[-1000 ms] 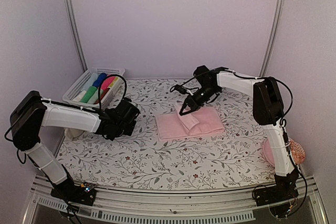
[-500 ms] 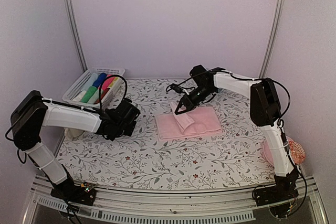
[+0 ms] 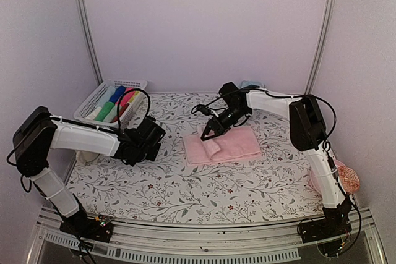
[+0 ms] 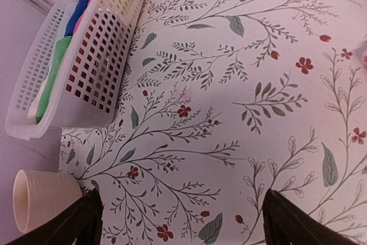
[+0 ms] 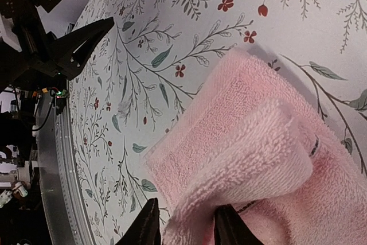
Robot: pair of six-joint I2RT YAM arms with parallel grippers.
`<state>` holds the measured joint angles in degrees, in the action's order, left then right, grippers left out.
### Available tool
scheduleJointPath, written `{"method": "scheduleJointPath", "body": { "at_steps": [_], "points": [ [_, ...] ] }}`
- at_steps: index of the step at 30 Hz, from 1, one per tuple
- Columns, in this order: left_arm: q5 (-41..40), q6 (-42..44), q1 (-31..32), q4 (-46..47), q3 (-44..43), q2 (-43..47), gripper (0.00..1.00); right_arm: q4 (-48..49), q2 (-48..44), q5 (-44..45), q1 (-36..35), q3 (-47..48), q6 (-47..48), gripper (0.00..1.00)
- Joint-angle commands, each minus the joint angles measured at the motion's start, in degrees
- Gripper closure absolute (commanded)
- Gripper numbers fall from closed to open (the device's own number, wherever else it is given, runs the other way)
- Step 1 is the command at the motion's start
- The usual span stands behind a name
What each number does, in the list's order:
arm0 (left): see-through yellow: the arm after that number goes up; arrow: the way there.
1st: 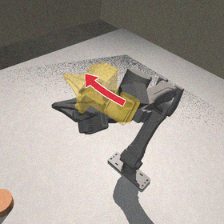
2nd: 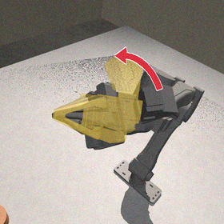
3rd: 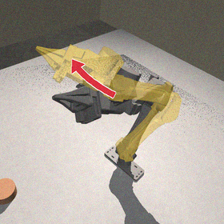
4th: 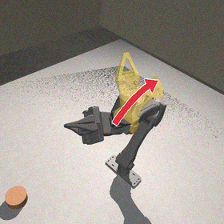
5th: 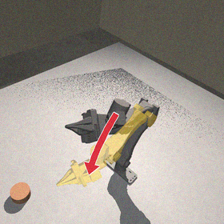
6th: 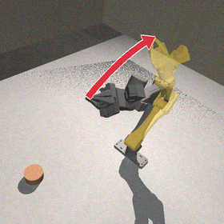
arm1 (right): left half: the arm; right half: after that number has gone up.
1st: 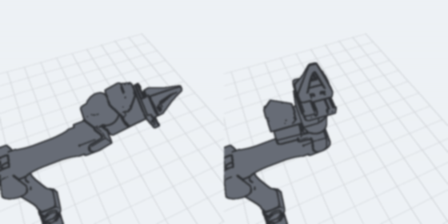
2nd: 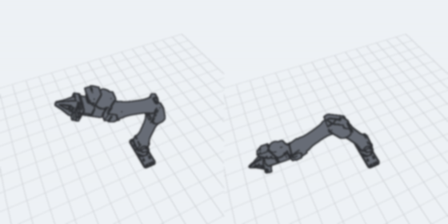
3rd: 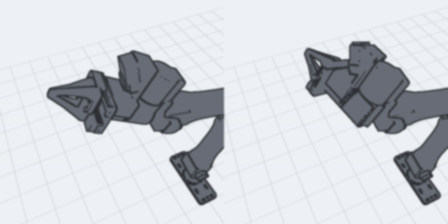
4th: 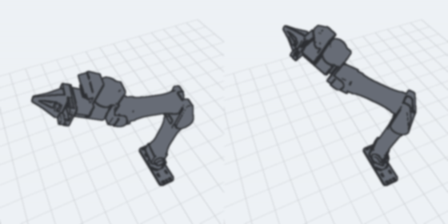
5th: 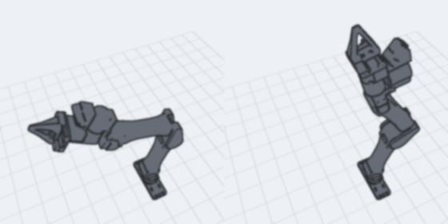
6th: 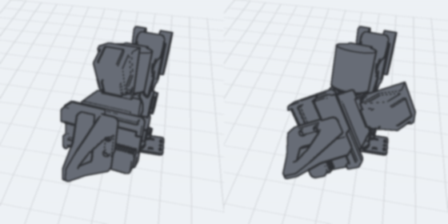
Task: Roll the towels
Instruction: Fold the towel at the center of the board, then smooth out the towel at the center of the board.
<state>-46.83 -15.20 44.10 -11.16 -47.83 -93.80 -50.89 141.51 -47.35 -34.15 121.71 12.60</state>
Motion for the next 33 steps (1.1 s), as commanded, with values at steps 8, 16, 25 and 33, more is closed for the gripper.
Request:
{"method": "scheduleJointPath", "body": {
  "at_steps": [8, 16, 25, 33],
  "points": [
    [-0.29, 0.18, 0.46, 0.94, -0.25, -0.9, 0.03, -0.95, 0.06, -7.72, -1.19, 2.97, 2.07, 0.54],
    [4.42, 1.21, 0.37, 3.19, -0.26, -0.52, 0.03, -3.07, -5.49, -2.4, 1.9, 1.45, 5.64, 0.53],
    [25.49, 2.26, 0.4, 11.76, -5.19, 4.28, 0.4, 1.47, -16.16, -2.39, 13.31, -16.98, 7.73, 0.59],
    [43.9, -0.04, 0.34, 14.97, -21.17, -10.83, 1.0, 8.56, -16.93, -3.75, 20.38, -26.04, 7.34, 0.6]
  ]
}}
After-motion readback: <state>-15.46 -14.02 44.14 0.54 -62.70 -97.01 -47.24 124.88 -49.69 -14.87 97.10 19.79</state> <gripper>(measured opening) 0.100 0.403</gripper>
